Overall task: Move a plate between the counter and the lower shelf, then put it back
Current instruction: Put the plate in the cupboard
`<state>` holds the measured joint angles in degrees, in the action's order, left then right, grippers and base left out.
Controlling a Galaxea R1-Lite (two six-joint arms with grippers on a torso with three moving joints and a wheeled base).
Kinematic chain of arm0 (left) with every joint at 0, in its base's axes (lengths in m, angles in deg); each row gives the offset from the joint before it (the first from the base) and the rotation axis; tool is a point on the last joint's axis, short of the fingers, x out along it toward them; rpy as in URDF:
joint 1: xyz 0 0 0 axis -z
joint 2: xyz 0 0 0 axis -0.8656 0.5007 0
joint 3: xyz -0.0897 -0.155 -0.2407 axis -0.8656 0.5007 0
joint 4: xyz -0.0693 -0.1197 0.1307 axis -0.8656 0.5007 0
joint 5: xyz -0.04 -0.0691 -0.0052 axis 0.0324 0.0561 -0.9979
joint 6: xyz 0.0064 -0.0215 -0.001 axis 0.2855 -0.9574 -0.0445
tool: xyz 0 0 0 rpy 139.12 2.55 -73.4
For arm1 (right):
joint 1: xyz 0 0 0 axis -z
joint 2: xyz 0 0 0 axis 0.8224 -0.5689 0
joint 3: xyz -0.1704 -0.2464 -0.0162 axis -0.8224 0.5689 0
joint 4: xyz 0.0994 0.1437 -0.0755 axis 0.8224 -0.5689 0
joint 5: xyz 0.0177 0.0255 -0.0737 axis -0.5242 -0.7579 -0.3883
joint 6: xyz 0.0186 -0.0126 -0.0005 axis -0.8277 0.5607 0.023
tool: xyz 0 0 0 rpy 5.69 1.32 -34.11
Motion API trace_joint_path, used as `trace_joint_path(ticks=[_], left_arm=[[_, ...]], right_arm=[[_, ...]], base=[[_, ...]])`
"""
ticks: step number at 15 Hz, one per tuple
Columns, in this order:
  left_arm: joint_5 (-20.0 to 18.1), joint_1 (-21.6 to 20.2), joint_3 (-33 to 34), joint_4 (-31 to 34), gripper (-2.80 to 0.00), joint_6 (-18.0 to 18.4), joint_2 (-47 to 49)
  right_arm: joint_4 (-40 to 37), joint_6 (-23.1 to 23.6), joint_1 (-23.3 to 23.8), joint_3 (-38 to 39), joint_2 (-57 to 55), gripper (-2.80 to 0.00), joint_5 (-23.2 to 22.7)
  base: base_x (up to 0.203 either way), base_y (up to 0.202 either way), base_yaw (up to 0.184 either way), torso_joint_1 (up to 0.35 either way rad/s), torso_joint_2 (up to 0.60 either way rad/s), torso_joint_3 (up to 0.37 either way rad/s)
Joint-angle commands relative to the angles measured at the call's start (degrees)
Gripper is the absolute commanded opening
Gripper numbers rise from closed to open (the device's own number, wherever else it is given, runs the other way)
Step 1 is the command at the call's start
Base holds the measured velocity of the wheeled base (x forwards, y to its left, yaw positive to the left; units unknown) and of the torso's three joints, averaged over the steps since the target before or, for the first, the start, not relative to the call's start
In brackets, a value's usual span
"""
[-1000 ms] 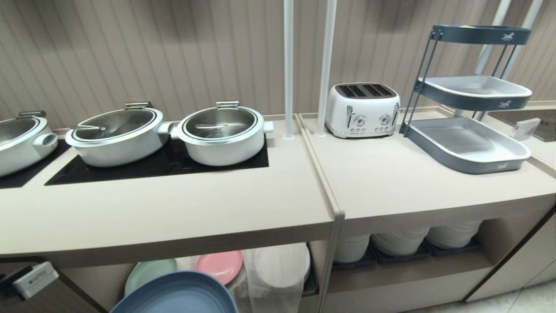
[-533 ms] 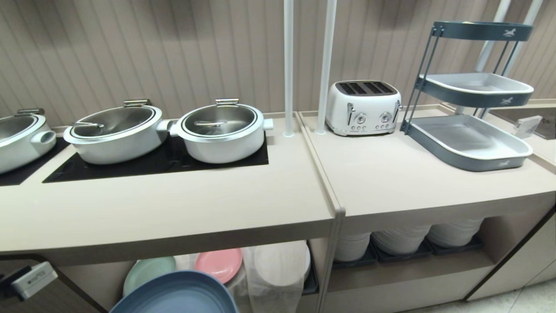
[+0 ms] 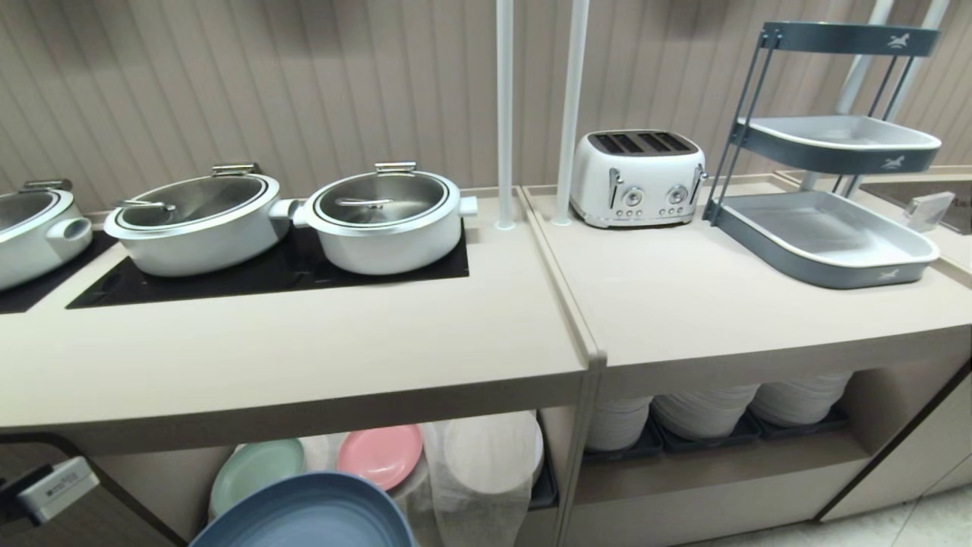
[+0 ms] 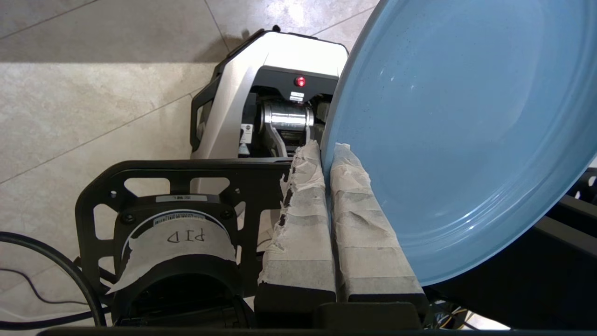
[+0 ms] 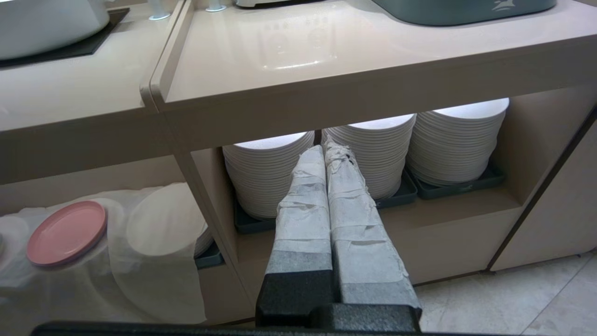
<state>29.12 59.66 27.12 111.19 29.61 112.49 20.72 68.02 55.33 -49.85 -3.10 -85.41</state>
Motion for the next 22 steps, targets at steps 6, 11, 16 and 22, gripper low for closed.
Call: trace_joint_path(ticks=[6,11,16,22], left_arm=[[-0.11,0.03,0.01,0.23,-2.8,-0.09,-0.53],[-0.11,0.03,-0.08,0.14,-2.8,-0.09,-0.53],[-0.11,0.03,0.01,0.22,-2.8,-0.09,-0.61],[-0.11,0.03,0.01,0.23,-2.8,-0.09,-0.61]], right_arm=[[0.04,-0.02,0.0,0.0,-0.09,-2.8,0.0],[0.04,-0.02,0.0,0.0,-0.09,-2.8,0.0],[0.04,-0.02,0.0,0.0,-0.09,-2.8,0.0],[0.04,-0.02,0.0,0.0,-0.09,-2.8,0.0]], base=[[0.0,0.0,0.0,-0.144,0.3,0.157],[0.0,0.0,0.0,-0.151,0.32,0.168],[0.0,0.0,0.0,-0.165,0.35,0.185],[0.0,0.0,0.0,-0.214,0.46,0.244]])
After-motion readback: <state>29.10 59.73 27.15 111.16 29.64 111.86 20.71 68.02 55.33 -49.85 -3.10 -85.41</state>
